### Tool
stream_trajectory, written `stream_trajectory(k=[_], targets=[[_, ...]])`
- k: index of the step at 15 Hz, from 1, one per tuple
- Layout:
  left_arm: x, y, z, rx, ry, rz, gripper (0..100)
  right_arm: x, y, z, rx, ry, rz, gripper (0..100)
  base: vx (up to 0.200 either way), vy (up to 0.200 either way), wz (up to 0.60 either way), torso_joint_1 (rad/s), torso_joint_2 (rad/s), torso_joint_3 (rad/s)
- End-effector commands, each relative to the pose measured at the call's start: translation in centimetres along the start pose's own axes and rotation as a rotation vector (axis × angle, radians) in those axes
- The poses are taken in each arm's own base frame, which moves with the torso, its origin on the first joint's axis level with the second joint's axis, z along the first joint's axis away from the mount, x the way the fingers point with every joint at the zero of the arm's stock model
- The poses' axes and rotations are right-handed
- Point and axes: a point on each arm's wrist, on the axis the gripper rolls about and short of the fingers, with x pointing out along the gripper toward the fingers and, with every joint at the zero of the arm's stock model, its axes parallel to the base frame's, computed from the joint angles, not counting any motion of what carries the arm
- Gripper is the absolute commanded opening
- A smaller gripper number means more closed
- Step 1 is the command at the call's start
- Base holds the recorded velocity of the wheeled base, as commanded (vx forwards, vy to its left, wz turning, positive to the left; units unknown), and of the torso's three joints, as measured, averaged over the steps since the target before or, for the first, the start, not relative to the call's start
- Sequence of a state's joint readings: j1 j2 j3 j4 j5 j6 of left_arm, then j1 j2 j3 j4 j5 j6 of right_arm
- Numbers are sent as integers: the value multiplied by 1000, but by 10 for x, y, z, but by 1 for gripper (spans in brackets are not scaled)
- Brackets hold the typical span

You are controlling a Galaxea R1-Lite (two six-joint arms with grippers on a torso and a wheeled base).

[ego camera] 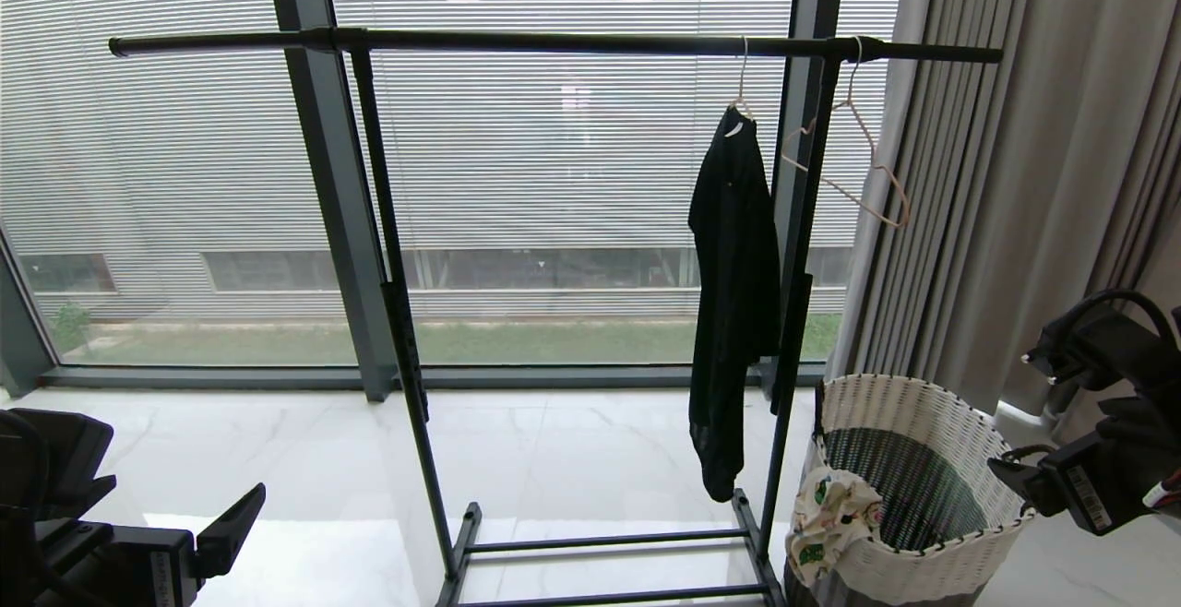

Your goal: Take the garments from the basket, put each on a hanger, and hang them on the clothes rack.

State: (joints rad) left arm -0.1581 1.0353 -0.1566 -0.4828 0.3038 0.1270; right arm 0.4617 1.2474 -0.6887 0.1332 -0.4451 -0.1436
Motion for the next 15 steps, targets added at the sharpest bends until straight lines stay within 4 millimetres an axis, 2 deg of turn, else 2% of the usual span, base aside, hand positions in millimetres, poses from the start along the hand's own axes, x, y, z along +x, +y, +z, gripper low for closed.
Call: stream_trajectory(k=[1,15], targets=[[0,0,0,0,-1,2,100,0,0,0,-1,1,0,100,0,0,0,0,0,0],[0,0,0,1,1,0,100,2,1,-3,-4,15,0,100,0,0,0,0,0,0]])
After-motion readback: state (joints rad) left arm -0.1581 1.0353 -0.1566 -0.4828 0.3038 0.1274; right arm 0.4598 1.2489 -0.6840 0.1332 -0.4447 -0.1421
